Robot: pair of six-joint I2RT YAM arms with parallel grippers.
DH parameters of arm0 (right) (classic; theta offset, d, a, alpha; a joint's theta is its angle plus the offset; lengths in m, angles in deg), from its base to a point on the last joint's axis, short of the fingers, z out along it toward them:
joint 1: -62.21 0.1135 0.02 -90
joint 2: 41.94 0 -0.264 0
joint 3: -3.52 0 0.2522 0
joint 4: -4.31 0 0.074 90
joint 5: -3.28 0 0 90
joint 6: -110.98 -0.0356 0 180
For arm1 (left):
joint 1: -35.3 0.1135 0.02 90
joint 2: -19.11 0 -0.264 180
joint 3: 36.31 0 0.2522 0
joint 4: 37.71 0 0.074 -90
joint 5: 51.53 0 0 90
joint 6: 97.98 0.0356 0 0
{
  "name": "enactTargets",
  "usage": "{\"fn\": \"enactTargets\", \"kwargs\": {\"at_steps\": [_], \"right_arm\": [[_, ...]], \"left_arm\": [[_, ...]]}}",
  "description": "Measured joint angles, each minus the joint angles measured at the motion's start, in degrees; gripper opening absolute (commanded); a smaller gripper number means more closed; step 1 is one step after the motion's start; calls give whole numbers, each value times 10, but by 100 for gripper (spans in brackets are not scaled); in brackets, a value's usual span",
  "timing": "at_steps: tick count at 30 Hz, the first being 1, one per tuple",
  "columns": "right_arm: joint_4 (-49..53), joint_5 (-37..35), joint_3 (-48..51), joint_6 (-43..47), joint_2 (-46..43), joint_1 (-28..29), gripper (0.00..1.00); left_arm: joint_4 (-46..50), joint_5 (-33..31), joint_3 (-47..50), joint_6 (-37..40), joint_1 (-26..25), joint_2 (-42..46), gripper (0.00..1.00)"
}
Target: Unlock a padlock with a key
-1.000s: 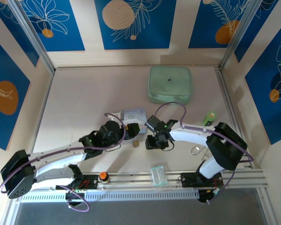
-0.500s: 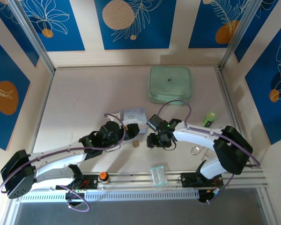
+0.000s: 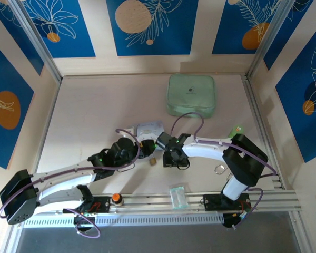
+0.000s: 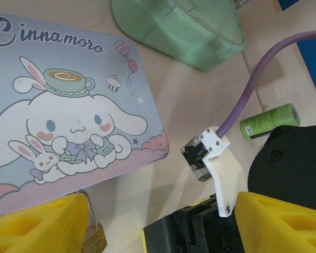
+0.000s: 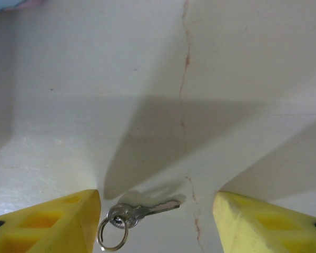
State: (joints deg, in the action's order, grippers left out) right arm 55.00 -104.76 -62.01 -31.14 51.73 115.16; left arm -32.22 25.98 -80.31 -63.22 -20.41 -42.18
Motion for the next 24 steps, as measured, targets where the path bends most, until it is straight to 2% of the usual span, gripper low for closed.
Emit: {"fn": "enactTargets", "kwargs": {"at_steps": [8, 14, 20, 24], "right_arm": [[0, -16, 21, -15, -21, 10, 61], [44, -33, 50, -24, -57, 37, 60], [31, -24, 84, -22, -99, 56, 55], [-3, -18, 85, -14, -114, 52, 47]], "left_arm": [[2, 6, 0, 0, -6, 1, 73], [5, 17, 1, -1, -12, -6, 74], [-11, 8, 1, -4, -12, -11, 74], [-16, 4, 1, -4, -12, -11, 74]]}}
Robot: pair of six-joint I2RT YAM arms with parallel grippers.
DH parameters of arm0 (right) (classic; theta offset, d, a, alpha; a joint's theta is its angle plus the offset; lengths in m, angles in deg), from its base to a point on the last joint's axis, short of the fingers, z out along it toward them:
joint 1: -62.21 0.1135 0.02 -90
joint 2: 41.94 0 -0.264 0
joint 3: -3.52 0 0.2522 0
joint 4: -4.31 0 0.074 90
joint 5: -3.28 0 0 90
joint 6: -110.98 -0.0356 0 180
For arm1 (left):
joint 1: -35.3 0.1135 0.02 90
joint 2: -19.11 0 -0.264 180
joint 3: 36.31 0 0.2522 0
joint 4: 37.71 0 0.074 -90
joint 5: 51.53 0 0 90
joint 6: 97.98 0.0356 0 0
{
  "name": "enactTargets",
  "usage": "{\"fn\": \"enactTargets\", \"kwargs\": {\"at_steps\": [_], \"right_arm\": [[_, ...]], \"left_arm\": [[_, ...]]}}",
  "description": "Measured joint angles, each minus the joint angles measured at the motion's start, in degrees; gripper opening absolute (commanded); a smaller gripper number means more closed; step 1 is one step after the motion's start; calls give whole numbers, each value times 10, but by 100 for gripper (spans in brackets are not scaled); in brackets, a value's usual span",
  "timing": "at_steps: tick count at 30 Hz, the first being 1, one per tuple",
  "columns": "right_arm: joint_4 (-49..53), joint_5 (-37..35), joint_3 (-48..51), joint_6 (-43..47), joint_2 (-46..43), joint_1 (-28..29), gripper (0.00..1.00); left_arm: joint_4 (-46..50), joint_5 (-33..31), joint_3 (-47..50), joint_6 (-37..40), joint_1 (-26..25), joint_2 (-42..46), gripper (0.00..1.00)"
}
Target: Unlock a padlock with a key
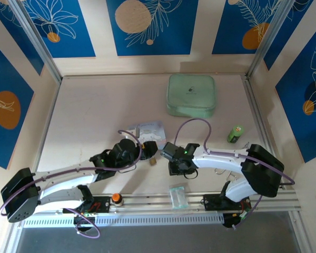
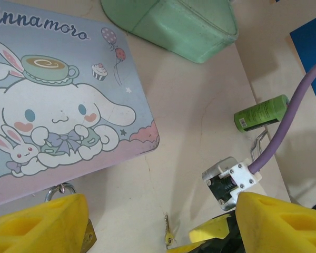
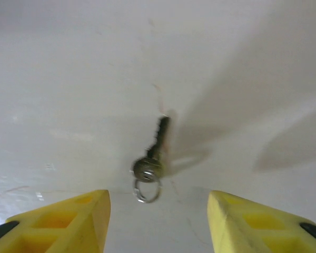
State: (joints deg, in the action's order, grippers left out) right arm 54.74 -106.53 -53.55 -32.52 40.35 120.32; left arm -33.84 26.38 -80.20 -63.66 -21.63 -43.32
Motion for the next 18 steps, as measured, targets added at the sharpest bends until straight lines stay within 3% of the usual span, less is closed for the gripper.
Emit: {"fn": "enactTargets", "kwargs": {"at_steps": [7, 13, 18], "right_arm": [[-35, 11, 0, 5, 15, -30, 43], [-30, 11, 0, 2, 21, -26, 34], [-25, 12, 0, -2, 21, -15, 32]], "left_arm": [[0, 0, 0, 0, 0, -1, 74], [-2, 0, 0, 0, 0, -8, 74], [-4, 0, 0, 0, -2, -15, 74]]}}
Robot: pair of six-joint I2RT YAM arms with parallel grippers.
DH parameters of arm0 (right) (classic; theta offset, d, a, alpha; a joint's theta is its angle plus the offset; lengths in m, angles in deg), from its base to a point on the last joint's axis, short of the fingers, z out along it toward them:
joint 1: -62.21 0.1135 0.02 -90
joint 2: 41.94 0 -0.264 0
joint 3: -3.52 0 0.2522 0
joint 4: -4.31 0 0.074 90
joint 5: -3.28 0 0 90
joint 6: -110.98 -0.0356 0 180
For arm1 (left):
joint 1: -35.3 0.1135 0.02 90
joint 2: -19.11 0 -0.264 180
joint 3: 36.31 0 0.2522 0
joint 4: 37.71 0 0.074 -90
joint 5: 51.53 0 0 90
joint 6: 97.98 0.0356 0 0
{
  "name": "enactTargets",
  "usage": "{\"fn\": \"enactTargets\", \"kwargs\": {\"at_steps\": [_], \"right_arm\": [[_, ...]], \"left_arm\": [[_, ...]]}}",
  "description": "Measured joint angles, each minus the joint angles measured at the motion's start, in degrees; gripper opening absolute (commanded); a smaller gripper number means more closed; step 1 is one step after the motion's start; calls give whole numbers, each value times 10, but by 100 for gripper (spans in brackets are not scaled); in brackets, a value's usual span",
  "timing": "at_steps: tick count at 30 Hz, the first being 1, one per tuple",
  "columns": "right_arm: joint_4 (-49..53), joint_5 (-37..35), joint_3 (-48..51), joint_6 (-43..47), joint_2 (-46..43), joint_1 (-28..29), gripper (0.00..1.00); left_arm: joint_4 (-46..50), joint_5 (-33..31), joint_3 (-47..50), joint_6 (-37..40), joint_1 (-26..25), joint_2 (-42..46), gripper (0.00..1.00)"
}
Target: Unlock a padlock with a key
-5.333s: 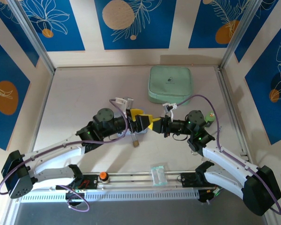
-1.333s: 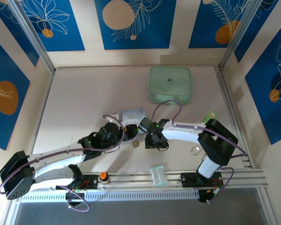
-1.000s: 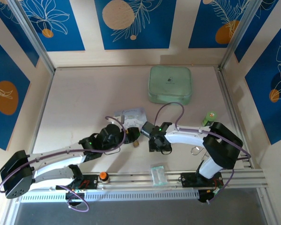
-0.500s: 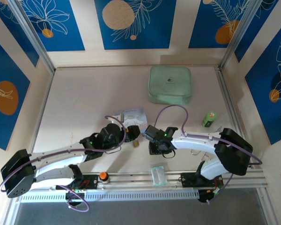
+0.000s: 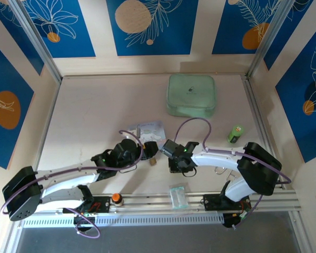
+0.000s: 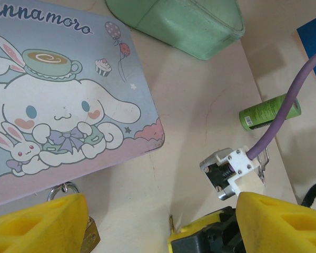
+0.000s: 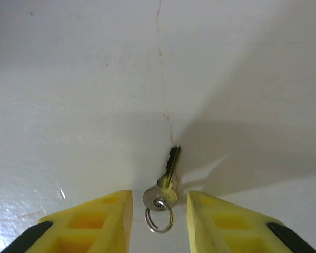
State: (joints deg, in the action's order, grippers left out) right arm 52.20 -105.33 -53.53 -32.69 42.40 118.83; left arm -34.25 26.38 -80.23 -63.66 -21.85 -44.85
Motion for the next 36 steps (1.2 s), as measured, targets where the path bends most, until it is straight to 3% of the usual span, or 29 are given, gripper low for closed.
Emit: {"fn": "enactTargets", "kwargs": {"at_steps": [8, 36], "right_arm": [[14, -2, 10, -5, -1, 18, 29], [17, 19, 5, 12, 9, -14, 22]], "left_arm": [[-9, 0, 0, -5, 0, -1, 74], [-13, 0, 0, -13, -2, -11, 74]]}}
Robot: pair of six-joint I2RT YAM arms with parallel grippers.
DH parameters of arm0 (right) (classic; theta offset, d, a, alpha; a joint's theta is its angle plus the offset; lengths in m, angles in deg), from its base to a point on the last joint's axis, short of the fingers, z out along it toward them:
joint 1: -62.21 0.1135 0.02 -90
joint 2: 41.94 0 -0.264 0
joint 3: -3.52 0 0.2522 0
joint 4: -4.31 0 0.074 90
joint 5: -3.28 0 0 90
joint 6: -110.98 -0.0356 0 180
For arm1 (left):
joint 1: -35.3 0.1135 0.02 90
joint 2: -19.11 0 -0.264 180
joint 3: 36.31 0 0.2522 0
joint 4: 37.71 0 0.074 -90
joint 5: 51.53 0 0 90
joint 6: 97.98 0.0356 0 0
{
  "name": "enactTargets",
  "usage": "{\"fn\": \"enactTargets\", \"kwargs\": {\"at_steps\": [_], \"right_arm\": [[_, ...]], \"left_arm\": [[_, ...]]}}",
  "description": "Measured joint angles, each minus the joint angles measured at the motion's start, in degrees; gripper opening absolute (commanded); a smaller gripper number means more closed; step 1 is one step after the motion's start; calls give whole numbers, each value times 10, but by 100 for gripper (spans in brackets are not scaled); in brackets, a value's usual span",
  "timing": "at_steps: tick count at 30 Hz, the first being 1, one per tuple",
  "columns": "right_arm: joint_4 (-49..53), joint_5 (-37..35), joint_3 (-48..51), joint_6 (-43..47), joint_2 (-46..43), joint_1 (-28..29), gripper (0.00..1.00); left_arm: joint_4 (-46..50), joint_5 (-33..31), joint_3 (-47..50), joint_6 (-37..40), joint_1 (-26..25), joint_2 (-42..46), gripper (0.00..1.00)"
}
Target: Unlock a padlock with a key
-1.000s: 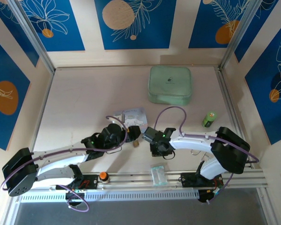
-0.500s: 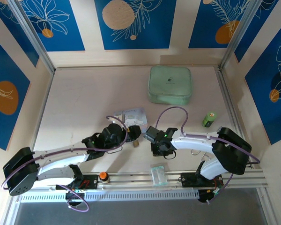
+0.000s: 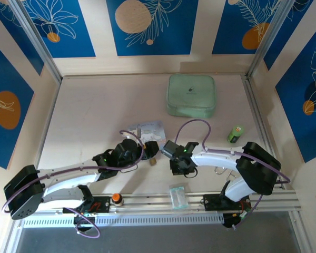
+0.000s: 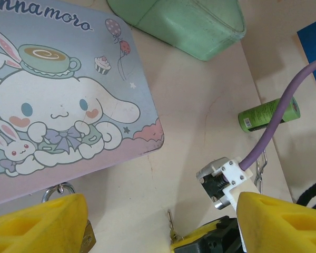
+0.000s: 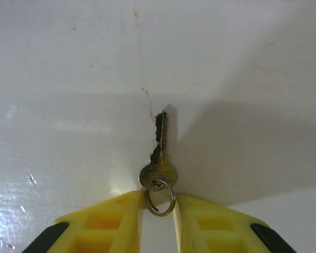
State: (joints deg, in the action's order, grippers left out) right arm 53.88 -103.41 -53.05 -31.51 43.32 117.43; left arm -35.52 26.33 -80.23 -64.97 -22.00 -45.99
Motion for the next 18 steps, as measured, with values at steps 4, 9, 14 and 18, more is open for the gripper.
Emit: {"fn": "enactTargets", "kwargs": {"at_steps": [4, 9, 14, 18], "right_arm": [[1, 11, -1, 2, 1, -8, 23], [-1, 15, -1, 4, 1, -10, 27], [3, 15, -7, 4, 8, -10, 28], [10, 15, -14, 4, 13, -10, 28]], "left_arm": [[0, 0, 0, 0, 0, 0, 74], [0, 0, 0, -2, 0, 0, 74], [0, 0, 0, -9, 0, 0, 74], [0, 0, 0, -11, 0, 0, 74]]}}
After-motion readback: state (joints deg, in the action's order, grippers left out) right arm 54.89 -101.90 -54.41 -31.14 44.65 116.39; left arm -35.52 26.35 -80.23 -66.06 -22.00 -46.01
